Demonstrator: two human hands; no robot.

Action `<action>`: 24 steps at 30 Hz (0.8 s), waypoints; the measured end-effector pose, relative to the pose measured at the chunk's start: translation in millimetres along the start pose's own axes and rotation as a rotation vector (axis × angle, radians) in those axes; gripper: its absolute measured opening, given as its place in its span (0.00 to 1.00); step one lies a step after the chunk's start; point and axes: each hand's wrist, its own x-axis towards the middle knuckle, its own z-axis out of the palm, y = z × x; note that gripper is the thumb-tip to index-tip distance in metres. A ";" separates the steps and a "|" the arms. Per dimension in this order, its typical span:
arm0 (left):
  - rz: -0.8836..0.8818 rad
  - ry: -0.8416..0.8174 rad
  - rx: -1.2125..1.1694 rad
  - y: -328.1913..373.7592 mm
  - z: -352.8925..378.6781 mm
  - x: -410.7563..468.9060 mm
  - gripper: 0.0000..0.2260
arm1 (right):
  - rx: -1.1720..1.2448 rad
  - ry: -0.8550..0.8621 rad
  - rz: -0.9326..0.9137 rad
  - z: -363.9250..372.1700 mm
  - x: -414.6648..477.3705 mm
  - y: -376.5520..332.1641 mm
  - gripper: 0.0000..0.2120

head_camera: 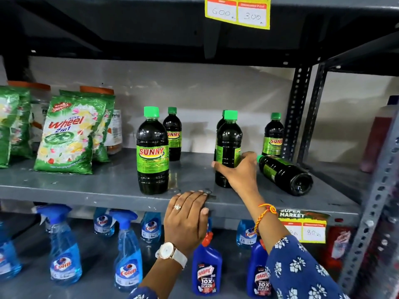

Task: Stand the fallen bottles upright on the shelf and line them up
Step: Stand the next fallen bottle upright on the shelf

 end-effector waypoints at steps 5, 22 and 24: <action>-0.001 -0.022 -0.014 -0.2 -3.2 0.4 0.16 | 0.147 -0.056 0.130 -7.3 2.9 5.6 0.20; -0.035 -0.046 -0.036 1.7 -3.5 0.2 0.16 | -0.027 0.000 0.041 -2.5 1.1 0.7 0.43; -0.030 -0.047 -0.035 1.3 -3.4 0.2 0.16 | 0.032 0.013 0.065 -4.4 0.3 1.8 0.37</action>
